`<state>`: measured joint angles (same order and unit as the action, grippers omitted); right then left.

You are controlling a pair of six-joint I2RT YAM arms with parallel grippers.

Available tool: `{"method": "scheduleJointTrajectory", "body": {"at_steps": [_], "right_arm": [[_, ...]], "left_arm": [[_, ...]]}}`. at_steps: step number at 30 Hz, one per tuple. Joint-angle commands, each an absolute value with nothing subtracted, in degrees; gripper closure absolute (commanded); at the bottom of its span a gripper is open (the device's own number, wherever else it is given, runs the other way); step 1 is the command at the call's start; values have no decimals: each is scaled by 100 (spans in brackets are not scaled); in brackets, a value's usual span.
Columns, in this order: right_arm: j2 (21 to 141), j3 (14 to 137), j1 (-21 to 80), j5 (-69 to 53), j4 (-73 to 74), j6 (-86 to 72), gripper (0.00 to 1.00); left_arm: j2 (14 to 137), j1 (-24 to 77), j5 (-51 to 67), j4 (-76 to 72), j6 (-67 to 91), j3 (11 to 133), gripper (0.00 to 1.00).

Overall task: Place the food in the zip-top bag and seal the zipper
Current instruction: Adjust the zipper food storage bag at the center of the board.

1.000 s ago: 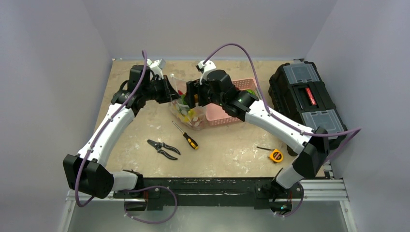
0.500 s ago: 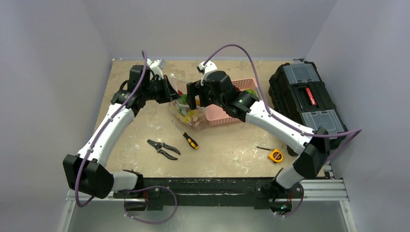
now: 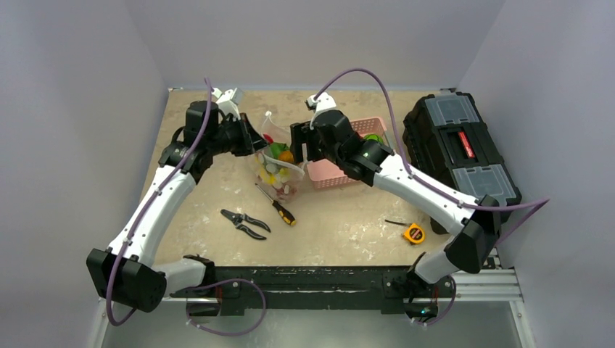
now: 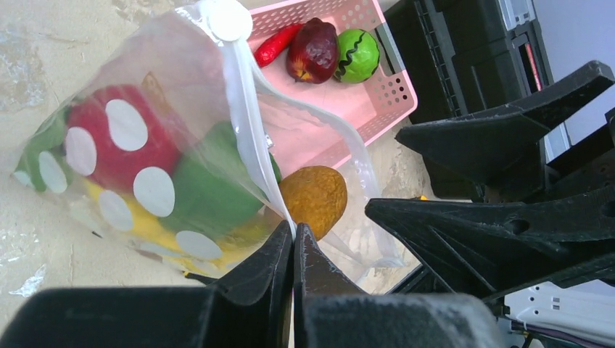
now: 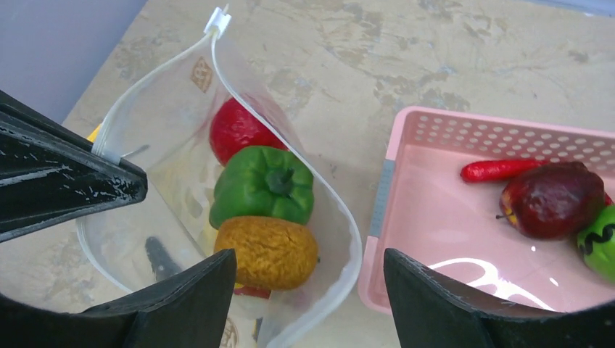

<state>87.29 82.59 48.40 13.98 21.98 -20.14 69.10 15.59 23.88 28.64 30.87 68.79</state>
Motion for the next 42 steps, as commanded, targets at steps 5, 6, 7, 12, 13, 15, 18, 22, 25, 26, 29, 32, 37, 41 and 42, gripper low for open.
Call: {"method": "scheduleJointTrajectory", "body": {"at_steps": [5, 6, 7, 12, 13, 15, 18, 22, 25, 26, 29, 32, 37, 41, 42], "right_arm": [[8644, 8076, 4822, 1863, 2328, -2419, 33], [8669, 8035, 4823, 1868, 2318, -2424, 34], [8695, 7996, 4817, 1876, 2285, -2412, 34], [8841, 7779, 4764, 1835, 2107, -2482, 52], [8850, 7730, 4764, 1696, 1977, -2495, 54], [8866, 7671, 4764, 1407, 1819, -2558, 55], [8896, 7667, 4764, 1148, 1689, -2676, 59], [8799, 7663, 4762, 832, 1374, -2767, 79], [8669, 7775, 4762, 801, 1184, -2769, 100], [8605, 7826, 4763, 796, 1109, -2730, 100], [8392, 7942, 4762, 892, 908, -2526, 100], [8123, 7836, 4764, 702, 637, -2426, 100], [7760, 7034, 4760, 814, -68, -2414, 100], [8072, 7152, 4756, 903, 220, -2406, 100], [8114, 7216, 4755, 926, 279, -2406, 100]], "left_arm": [[7023, 1556, 2548, 2514, 3107, 7053, 100], [7032, 1556, 2549, 2513, 3104, 7057, 100], [7034, 1560, 2557, 2514, 3115, 7058, 100], [7040, 1556, 2554, 2509, 3123, 7049, 100], [7038, 1556, 2557, 2513, 3122, 7049, 100], [7053, 1556, 2570, 2514, 3126, 7050, 100], [7066, 1556, 2581, 2505, 3135, 7053, 100], [7070, 1556, 2593, 2505, 3139, 7058, 100], [7068, 1556, 2592, 2518, 3146, 7066, 100], [7066, 1556, 2586, 2520, 3139, 7071, 100], [6931, 1547, 2436, 2536, 3130, 7048, 100], [6559, 1547, 2135, 2334, 3135, 6822, 100], [6601, 1547, 1674, 2501, 3228, 6807, 100], [7418, 1491, 2205, 3186, 3275, 7371, 100], [7457, 1480, 2261, 3163, 3305, 7365, 100]]}}
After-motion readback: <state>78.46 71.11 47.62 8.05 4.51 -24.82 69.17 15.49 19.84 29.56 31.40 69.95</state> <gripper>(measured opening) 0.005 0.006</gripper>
